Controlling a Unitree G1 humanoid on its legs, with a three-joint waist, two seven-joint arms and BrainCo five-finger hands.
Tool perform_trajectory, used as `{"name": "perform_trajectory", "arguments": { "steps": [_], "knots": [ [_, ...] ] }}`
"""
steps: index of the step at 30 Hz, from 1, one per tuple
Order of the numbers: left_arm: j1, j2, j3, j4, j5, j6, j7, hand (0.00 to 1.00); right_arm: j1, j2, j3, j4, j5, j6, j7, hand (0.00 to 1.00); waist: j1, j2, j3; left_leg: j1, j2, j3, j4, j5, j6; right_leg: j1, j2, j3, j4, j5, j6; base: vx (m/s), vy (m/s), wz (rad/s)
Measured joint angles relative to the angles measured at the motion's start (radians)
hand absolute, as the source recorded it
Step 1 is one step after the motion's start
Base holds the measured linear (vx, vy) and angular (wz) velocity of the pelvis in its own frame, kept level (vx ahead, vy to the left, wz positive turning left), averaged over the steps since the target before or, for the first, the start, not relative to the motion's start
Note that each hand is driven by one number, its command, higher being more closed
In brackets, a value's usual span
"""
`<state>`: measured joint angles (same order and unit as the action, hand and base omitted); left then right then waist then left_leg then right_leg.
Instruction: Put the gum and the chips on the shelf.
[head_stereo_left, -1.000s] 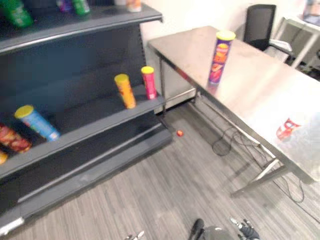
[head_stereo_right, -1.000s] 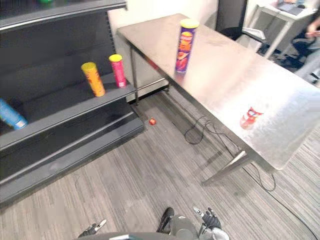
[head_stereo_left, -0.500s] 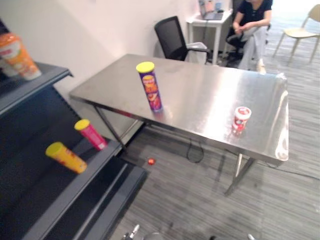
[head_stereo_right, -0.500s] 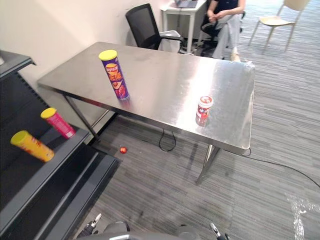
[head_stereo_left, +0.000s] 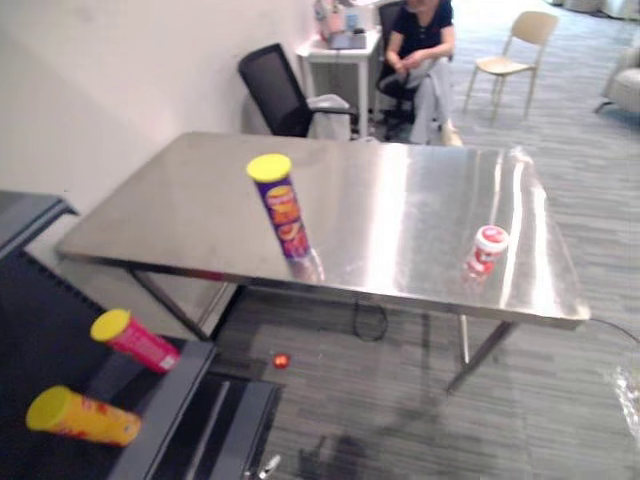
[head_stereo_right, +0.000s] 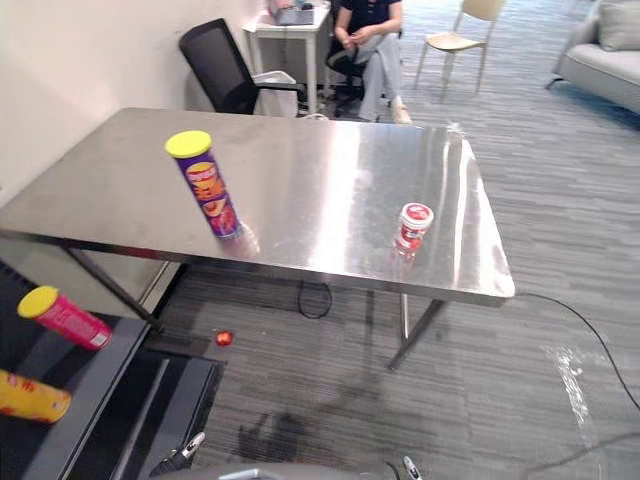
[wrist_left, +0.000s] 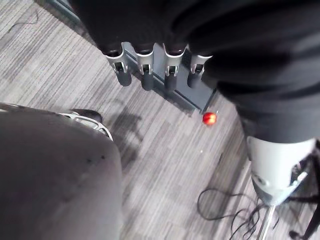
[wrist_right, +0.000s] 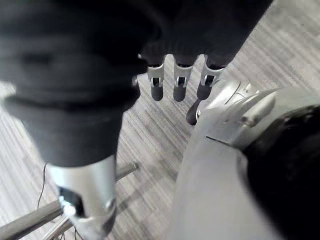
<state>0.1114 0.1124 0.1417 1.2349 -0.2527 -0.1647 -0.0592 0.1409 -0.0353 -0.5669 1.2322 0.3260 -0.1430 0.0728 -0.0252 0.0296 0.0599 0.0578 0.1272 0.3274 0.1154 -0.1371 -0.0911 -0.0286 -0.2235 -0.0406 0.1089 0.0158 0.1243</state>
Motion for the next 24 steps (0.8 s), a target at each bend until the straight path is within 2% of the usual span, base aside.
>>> {"name": "perform_trajectory", "arguments": {
  "steps": [1, 2, 7, 11, 14, 16, 19, 24],
  "knots": [
    [0.0, -0.001, -0.018, 0.007, 0.0, 0.0, 0.002, 0.0, -0.003, -0.01, 0.02, 0.001, -0.002, 0.0, 0.0, 0.0, -0.001, 0.011, 0.001, 0.003, 0.009, -0.002, -0.009, 0.0, 0.0, -0.008, 0.009, -0.073, -0.01, 0.027, -0.006, -0.07, -0.056, -0.68],
    [-0.002, 0.0, -0.026, 0.007, 0.0, -0.001, 0.001, 0.0, -0.002, -0.013, 0.029, 0.002, -0.003, 0.0, 0.0, 0.0, -0.001, 0.006, 0.005, 0.013, 0.005, -0.001, -0.014, 0.0, 0.0, -0.002, 0.007, -0.124, -0.034, 0.035, -0.012, -0.09, -0.067, -0.61],
    [-0.001, 0.01, -0.035, 0.005, -0.001, 0.0, -0.002, 0.0, 0.001, -0.006, 0.036, 0.013, -0.003, 0.001, 0.001, 0.0, 0.001, -0.023, 0.016, 0.032, -0.018, 0.005, -0.052, -0.01, -0.012, 0.025, -0.001, -0.143, -0.137, 0.033, -0.009, -0.15, -0.052, -0.3],
    [0.009, 0.008, -0.034, 0.005, -0.001, 0.0, -0.003, 0.0, 0.024, -0.012, 0.033, 0.011, -0.002, 0.002, 0.002, 0.0, 0.001, -0.017, 0.006, 0.053, -0.027, -0.011, -0.128, 0.013, -0.021, 0.027, 0.014, -0.145, -0.178, 0.037, -0.004, -0.12, -0.055, -0.09],
    [0.013, 0.012, -0.024, 0.006, 0.0, 0.0, -0.005, 0.0, 0.025, -0.021, 0.021, 0.011, -0.001, 0.003, 0.001, 0.0, 0.002, -0.025, -0.004, 0.047, -0.023, -0.012, -0.16, 0.018, -0.028, 0.017, 0.031, -0.144, -0.214, 0.037, -0.004, -0.01, -0.034, -0.18],
    [0.021, 0.013, -0.019, 0.008, 0.003, 0.001, -0.006, 0.0, 0.019, -0.035, -0.019, 0.011, -0.001, 0.003, 0.001, 0.0, 0.002, -0.028, -0.011, 0.048, -0.02, -0.016, -0.164, 0.021, -0.029, 0.015, 0.037, -0.145, -0.214, 0.039, -0.001, 0.07, -0.019, -0.14],
    [0.033, 0.017, -0.016, 0.008, 0.04, 0.002, -0.009, 0.0, 0.019, -0.073, -0.144, 0.022, -0.002, 0.006, -0.001, 0.0, 0.001, -0.032, -0.046, 0.052, -0.02, -0.032, -0.161, 0.03, -0.027, 0.02, 0.038, -0.145, -0.212, 0.075, 0.008, 0.14, 0.008, 0.05],
    [0.033, 0.014, 0.023, 0.003, 0.042, 0.002, -0.026, 0.0, -0.074, -0.2, -0.36, 0.032, -0.007, 0.006, -0.006, 0.0, 0.0, -0.028, -0.056, 0.068, -0.021, -0.039, -0.15, 0.027, -0.023, 0.033, 0.039, -0.148, -0.212, 0.077, 0.007, 0.14, 0.008, -0.04]
  ]
}}
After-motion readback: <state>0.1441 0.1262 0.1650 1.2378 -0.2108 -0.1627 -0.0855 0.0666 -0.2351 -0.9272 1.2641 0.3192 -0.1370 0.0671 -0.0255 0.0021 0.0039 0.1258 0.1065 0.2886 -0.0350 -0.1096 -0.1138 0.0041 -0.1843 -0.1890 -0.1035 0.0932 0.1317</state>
